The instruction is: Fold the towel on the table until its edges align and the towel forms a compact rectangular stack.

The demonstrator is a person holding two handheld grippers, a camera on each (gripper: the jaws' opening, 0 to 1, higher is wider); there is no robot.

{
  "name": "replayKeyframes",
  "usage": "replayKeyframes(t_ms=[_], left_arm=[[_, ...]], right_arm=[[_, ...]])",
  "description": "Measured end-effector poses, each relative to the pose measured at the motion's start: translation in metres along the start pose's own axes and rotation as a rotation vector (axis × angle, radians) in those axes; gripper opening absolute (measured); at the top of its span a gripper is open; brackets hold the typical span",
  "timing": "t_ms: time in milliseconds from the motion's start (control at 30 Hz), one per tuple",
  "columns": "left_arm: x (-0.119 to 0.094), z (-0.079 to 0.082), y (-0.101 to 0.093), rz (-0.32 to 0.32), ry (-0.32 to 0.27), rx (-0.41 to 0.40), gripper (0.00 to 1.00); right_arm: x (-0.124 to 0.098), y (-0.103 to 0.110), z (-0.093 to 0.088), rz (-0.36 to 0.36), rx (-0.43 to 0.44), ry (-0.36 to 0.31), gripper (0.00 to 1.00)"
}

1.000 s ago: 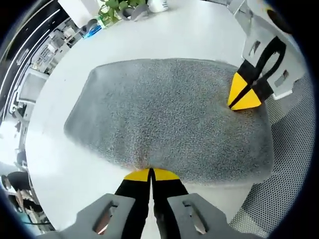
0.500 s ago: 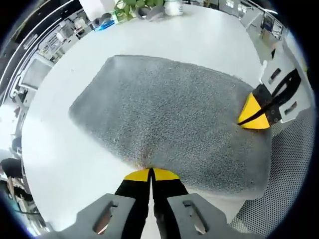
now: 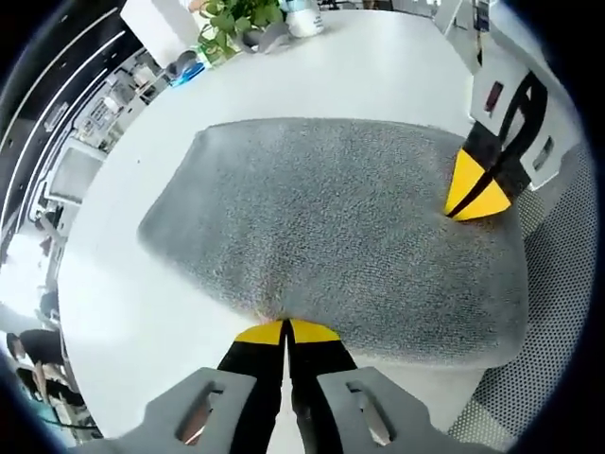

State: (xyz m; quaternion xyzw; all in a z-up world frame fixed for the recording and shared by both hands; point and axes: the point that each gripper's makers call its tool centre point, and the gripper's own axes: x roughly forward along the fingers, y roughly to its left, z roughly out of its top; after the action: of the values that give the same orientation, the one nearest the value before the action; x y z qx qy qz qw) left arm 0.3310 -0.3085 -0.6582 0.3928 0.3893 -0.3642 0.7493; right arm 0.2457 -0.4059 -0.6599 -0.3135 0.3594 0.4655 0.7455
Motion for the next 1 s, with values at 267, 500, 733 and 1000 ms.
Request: replayKeyframes(t_ms=[267,500,733,1000], left_arm=[[-0.0003,0.0012,-0.0011,0.027,-0.015,0.047,0.01],[0.0,0.0018,-0.0024,0.049,-0.007,0.073,0.01],[-0.0006,0.0016,-0.002,0.079,-0.011,0.097,0.01],[-0.0004,0.0013,-0.0022,0.082,-0.015,0.093,0.01]], right_arm=[[0.001,0.0008,0.0011,-0.021,-0.033,0.033,0.0],[0.0008,0.0004,0.0007,-0.014,-0.019,0.031,0.0],[0.001,0.0007,0.0005,-0.015,-0.025,0.038,0.0],[0.0013,0.0013,0.0004,-0.019,-0.055,0.05,0.0]])
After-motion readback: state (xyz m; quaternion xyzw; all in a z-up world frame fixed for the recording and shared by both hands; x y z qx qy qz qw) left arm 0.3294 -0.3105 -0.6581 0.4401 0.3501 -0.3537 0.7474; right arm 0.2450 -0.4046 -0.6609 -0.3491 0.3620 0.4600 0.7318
